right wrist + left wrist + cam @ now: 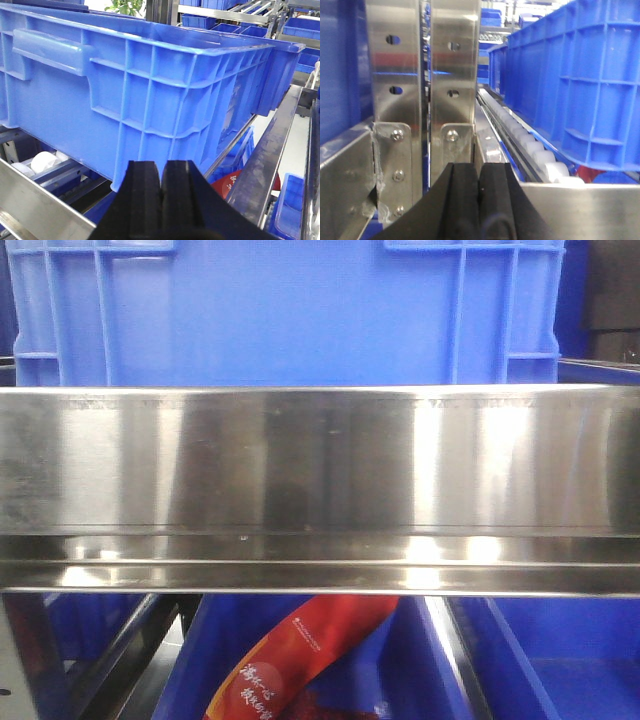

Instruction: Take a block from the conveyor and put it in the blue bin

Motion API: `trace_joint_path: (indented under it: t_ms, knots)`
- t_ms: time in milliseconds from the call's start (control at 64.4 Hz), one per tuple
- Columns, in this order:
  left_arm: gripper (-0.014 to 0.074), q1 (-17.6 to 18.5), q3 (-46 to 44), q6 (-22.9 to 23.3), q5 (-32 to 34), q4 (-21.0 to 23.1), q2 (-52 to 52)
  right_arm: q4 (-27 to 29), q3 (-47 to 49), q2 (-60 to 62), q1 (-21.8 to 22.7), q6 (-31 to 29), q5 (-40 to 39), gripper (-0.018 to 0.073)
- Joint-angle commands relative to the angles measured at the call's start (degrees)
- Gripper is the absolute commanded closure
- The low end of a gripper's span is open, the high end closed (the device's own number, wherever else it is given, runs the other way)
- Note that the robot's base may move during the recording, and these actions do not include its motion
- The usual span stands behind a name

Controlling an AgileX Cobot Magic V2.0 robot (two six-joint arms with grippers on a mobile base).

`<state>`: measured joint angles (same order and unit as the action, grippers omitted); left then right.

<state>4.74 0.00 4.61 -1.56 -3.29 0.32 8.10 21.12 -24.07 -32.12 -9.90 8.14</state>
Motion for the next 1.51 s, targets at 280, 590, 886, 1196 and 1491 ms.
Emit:
trace_joint_path:
  t_ms: [280, 590, 886, 1196, 1491]
  knots:
    - [0.0707, -0.09, 0.00, -0.07, 2.58, 0.16, -0.32, -0.35, -0.03, 0.33, 0.38, -0.12, -1.20, 0.0715]
    - [0.0707, -0.09, 0.00, -0.07, 2.58, 0.16, -0.32, -0.35, -0.03, 0.33, 0.38, -0.12, -1.20, 0.0715]
    - [0.0707, -0.09, 0.00, -0.07, 2.58, 0.16, -0.32, 0.14, -0.03, 0.33, 0.38, -0.12, -1.19, 0.0715]
    - [0.0707, -0.09, 0.00, -0.07, 2.58, 0.16, -0.32, -0.14, -3.94, 8.18, 11.71, -0.12, -1.53, 0.0715]
    - [0.0707, -0.09, 0.00, -0.07, 2.58, 0.16, -0.32, -0.25, -17.52, 22.32, 26.28, 0.82, -4.18, 0.0715]
